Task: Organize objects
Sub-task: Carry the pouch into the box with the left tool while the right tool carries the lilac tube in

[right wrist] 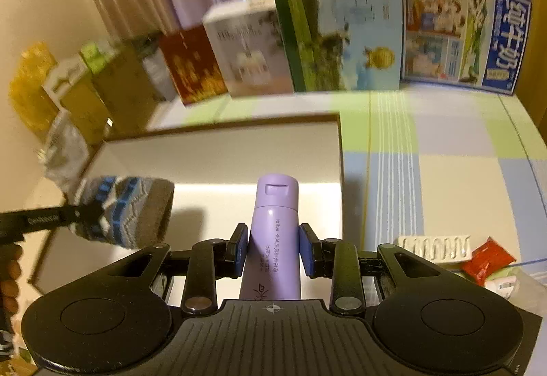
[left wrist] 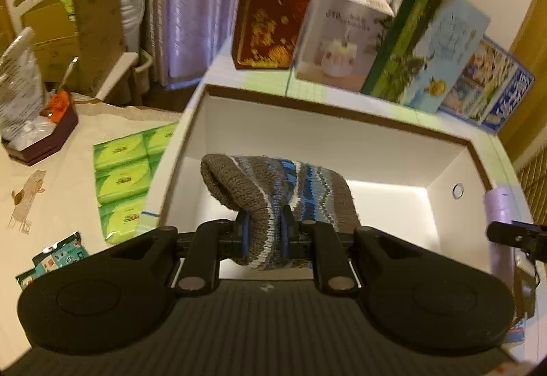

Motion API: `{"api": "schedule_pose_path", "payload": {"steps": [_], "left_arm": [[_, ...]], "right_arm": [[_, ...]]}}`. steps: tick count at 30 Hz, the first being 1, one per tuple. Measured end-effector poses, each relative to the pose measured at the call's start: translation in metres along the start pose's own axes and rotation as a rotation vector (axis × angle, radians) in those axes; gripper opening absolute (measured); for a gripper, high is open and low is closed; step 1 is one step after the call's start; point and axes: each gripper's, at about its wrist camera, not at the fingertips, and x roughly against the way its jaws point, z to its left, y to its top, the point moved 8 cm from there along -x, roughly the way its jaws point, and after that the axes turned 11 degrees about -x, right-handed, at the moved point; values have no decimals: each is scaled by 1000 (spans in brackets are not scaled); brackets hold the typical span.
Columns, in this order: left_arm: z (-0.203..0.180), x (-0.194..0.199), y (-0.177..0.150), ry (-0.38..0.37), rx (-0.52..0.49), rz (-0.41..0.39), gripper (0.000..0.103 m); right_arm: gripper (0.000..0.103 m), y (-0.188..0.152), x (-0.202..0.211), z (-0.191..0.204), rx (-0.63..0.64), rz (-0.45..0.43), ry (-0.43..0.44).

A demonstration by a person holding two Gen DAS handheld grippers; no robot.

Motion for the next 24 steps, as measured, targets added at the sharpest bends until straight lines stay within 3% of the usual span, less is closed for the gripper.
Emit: {"api": "schedule_pose_path", "payload": {"steps": [7, 16, 18, 24], "left_arm": [[-8, -38, 5, -3, -91, 79, 19], [-7, -41, 15, 13, -152, 70, 45], [-6, -40, 18, 16, -157, 65, 55], [-5, -38, 20, 25, -170, 62, 67]], "right_arm": [[29, 0, -29, 3, 45, 34, -52], [29, 10, -47, 8, 102, 33, -95], [29, 13, -49, 9, 116, 27, -99], [32, 21, -45, 10, 116, 3, -81]]}}
